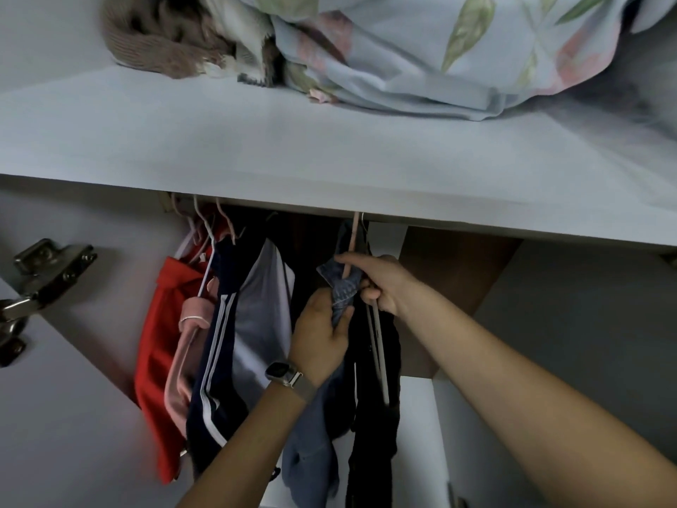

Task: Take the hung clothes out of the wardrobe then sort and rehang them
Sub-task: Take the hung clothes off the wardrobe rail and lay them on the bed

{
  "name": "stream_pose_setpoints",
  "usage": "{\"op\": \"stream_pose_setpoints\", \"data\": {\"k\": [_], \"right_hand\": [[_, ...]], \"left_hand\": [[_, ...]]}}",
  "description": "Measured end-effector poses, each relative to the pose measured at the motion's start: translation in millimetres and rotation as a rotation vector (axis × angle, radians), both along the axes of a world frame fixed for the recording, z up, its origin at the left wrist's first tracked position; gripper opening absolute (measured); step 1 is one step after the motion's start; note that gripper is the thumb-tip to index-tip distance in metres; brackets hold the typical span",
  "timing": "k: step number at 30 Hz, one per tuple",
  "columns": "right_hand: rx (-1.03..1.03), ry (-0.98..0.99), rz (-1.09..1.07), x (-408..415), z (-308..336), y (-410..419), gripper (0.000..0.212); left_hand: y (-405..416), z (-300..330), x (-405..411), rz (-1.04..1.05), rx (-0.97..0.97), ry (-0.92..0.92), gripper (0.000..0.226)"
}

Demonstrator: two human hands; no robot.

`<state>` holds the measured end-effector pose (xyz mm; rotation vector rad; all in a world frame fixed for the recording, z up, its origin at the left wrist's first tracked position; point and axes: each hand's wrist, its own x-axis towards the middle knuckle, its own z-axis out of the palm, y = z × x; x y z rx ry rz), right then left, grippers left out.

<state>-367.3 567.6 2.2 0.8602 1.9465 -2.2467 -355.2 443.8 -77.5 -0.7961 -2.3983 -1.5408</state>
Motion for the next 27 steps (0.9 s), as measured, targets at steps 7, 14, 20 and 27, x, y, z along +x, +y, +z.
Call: {"op": "stream_pose_setpoints", "data": {"k": [7, 14, 20, 27], "right_hand": [[0.342, -0.063, 0.064, -17, -5, 4, 0.027], [0.375, 0.078, -0.046, -3, 25, 24, 0.013], [0.432, -0.024, 0.196, 63, 17, 30, 0.006], [0.573, 0.02, 0.604, 154, -2, 30, 0.012]], "left_hand": [[-19, -9, -7, -0.349, 0.02, -0.175, 0.026], [-54, -3, -41, -0.063, 0.025, -0.135, 0.018], [-34, 28, -39, -0.019, -0.043, 0.056, 0.042], [0, 16, -10, -0.435, -0.647, 0.431, 0.055]]}}
